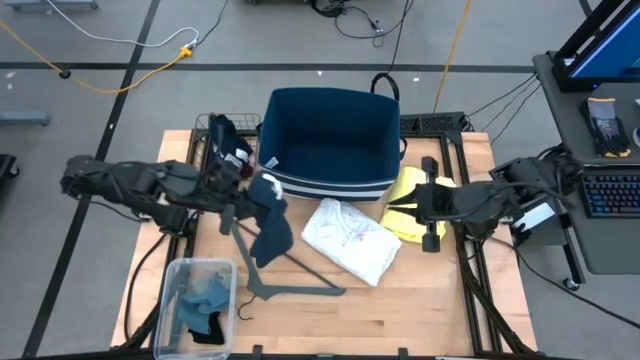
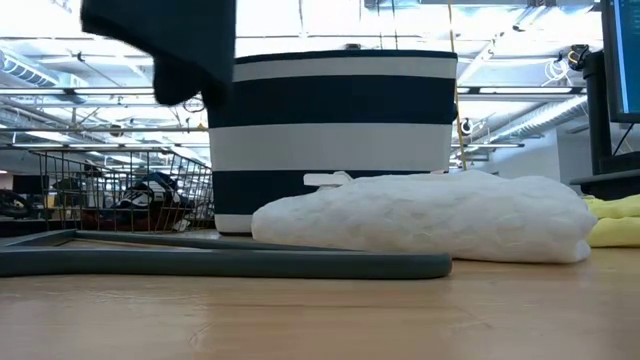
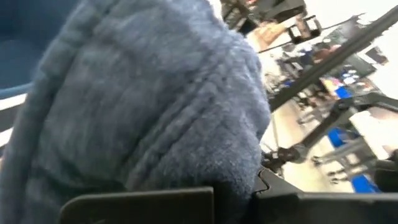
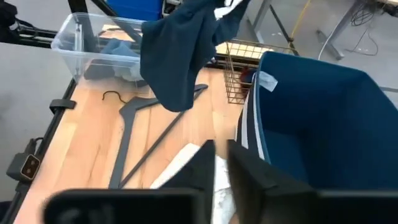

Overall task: Pick & Place Cloths
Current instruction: Put the dark blue shorts into the brown wire basket

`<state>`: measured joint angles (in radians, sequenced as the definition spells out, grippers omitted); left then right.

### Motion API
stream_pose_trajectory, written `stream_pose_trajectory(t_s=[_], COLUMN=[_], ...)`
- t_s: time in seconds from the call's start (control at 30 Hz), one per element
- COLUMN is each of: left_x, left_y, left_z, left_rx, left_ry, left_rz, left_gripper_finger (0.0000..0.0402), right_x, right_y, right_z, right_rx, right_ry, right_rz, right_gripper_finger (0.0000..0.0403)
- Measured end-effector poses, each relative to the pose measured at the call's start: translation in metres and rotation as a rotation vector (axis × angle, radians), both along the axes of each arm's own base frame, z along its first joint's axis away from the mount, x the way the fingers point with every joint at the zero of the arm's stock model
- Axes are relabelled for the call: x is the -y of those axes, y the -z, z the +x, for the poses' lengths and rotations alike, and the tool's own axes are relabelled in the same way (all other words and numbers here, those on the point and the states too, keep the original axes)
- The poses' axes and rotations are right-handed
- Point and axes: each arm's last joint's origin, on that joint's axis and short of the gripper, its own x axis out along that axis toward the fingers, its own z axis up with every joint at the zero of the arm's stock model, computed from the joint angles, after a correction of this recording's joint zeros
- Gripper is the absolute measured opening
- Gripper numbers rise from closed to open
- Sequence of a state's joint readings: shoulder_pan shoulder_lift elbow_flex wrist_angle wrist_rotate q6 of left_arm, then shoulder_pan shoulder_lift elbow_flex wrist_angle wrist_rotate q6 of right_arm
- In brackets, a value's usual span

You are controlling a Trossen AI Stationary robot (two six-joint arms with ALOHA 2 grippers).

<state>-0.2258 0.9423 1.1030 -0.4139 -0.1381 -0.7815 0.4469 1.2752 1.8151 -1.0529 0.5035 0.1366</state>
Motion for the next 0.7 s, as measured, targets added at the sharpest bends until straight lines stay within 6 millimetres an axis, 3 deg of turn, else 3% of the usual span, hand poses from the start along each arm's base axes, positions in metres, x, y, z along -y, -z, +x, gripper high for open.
stream_pose_trajectory(t_s=[0.17, 0.37, 0.53, 0.7], left_x=[-0.010, -0.022, -0.030, -0.039], left_y=[-0.006, -0.034, -0.054, -0.056], left_z=[-0.030, -0.064, -0.083, -0.091], left_rx=[-0.077, -0.193, -0.242, -0.294], left_ry=[-0.094, -0.222, -0.340, -0.515], left_rz=[0.040, 0.126, 0.248, 0.404], left_gripper_finger=[0.0004, 0.0004, 0.0004, 0.0004], right_x=[0.004, 0.006, 0.007, 0.007], right_y=[-0.002, -0.004, -0.004, -0.004], right_z=[-0.006, -0.009, -0.009, -0.009], right_rx=[0.029, 0.041, 0.046, 0.053], right_ry=[0.046, 0.064, 0.078, 0.101], right_rz=[-0.003, -0.006, -0.004, -0.013], right_gripper_finger=[0.0010, 0.0002, 0.0001, 0.0001])
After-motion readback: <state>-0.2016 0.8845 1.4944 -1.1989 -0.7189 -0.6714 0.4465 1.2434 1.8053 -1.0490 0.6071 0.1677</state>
